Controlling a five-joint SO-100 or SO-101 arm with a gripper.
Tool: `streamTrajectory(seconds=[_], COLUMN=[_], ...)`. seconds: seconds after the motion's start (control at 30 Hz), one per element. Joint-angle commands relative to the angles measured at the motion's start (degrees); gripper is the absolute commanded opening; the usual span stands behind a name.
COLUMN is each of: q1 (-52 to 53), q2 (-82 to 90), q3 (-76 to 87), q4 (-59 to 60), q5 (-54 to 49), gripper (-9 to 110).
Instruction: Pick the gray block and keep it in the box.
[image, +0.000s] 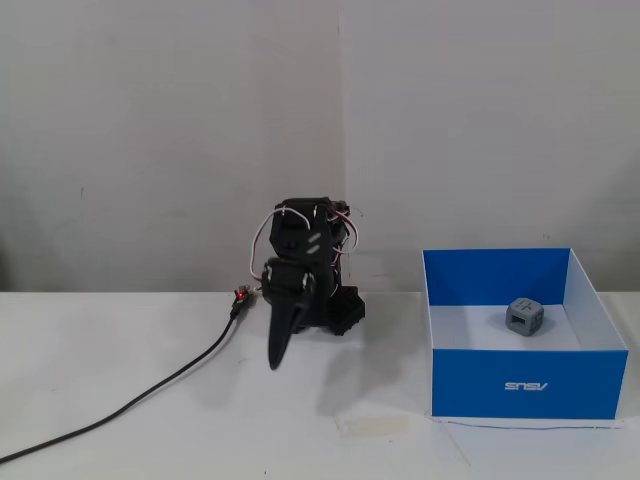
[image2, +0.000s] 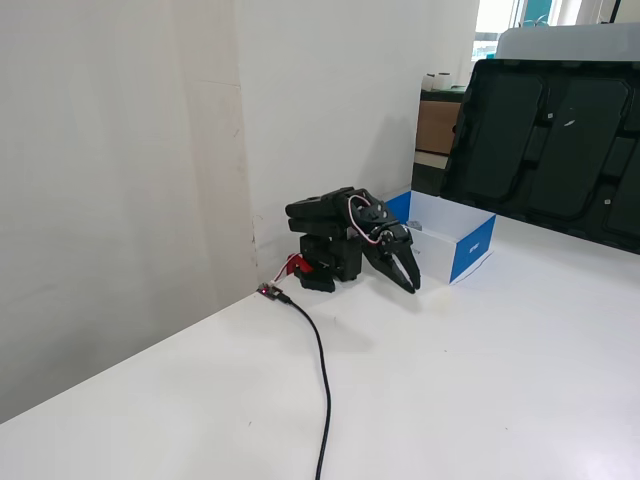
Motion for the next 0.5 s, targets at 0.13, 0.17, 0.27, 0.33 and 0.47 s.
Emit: streamTrajectory(seconds=[0.13,0.17,0.27,0.33,0.47], q1=[-1.85,-1.93,-2.11,-2.2,-1.58], q2=[9.32,9.32,9.32,9.32,9.4], q3=[2.72,2.9,3.43,4.04,5.19], q4=[5.98,5.98,6.42,6.42,6.5], q5=[0.44,0.44,0.44,0.62,2.02], gripper=[0,0,0,0,0])
